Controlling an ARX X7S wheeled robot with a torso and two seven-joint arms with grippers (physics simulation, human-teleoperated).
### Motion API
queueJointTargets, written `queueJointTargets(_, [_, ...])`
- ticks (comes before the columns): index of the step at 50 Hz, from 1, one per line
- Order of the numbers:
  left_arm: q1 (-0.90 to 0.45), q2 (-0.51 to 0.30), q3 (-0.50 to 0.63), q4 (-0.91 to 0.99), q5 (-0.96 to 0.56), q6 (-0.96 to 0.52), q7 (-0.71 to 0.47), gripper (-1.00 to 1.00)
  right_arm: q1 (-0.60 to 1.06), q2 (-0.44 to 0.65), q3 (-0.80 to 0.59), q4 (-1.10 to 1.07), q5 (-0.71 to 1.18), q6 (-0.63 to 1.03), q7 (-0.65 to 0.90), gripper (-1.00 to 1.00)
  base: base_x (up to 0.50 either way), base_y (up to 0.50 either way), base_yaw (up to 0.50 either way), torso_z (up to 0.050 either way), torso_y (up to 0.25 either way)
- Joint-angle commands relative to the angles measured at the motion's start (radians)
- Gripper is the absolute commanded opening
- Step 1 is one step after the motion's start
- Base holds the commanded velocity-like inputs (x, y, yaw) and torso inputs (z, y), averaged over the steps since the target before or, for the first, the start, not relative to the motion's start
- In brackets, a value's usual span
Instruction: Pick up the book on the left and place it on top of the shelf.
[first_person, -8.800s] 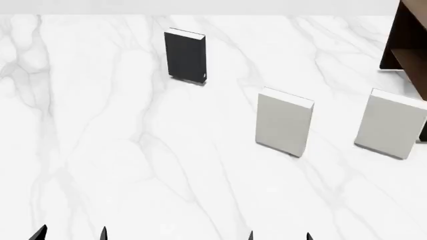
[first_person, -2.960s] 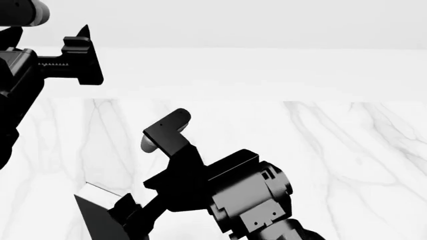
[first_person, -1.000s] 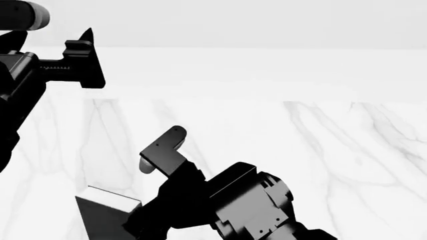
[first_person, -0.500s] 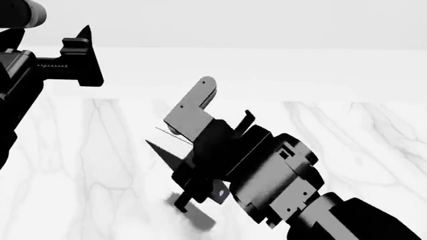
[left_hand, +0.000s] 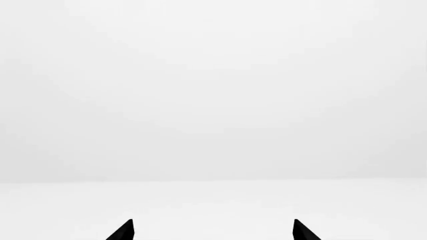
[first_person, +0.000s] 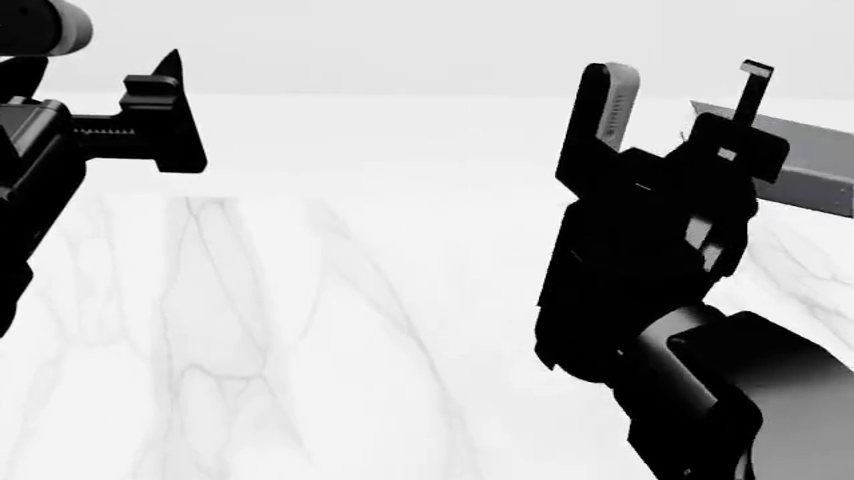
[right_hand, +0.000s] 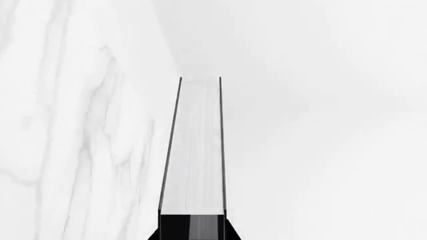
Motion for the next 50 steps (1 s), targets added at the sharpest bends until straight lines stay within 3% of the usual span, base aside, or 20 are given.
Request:
queueJointTargets(1, [0.001,-0.001,0.008,-0.002,-0.003,0.004,-0.003,1.0,0.035,-0.057,-0.193,0.347,-0.227,0.119,-0.022,-1.0,0.0,0.0,0.0,0.0,0.01])
queueJointTargets(5, [0.002,-0.004,0.006,-0.004,-0.005,0.006,-0.003,1.0,0.044,-0.017,-0.188,0.348,-0.227,0.204,-0.03,-1.0,0.0,0.0,0.0,0.0,0.0])
queueJointTargets(11, [0.006,-0.003,0.012,-0.014,-0.003,0.018,-0.001,1.0,0.035,0.073,-0.348,0.348,-0.269,0.341,-0.191,-1.0,0.0,0.0,0.0,0.0,0.002])
queueJointTargets(19, [0.007,-0.004,0.015,-0.018,-0.007,0.021,-0.001,1.0,0.031,0.132,-0.367,0.347,-0.243,0.419,-0.266,-1.0,0.0,0.0,0.0,0.0,0.001])
queueJointTargets(31, [0.009,-0.015,0.012,-0.02,-0.011,0.024,-0.003,1.0,0.028,0.203,-0.198,0.348,-0.21,0.44,-0.153,-1.0,0.0,0.0,0.0,0.0,0.001])
queueJointTargets(41, [0.014,-0.019,0.013,-0.017,-0.015,0.028,-0.005,1.0,0.052,0.22,0.072,0.348,-0.187,0.406,0.055,-1.0,0.0,0.0,0.0,0.0,0.001])
queueJointTargets(50, [0.009,-0.021,0.015,-0.025,-0.016,0.031,-0.007,1.0,0.061,0.222,0.214,0.346,-0.172,0.394,0.139,-1.0,0.0,0.0,0.0,0.0,0.0])
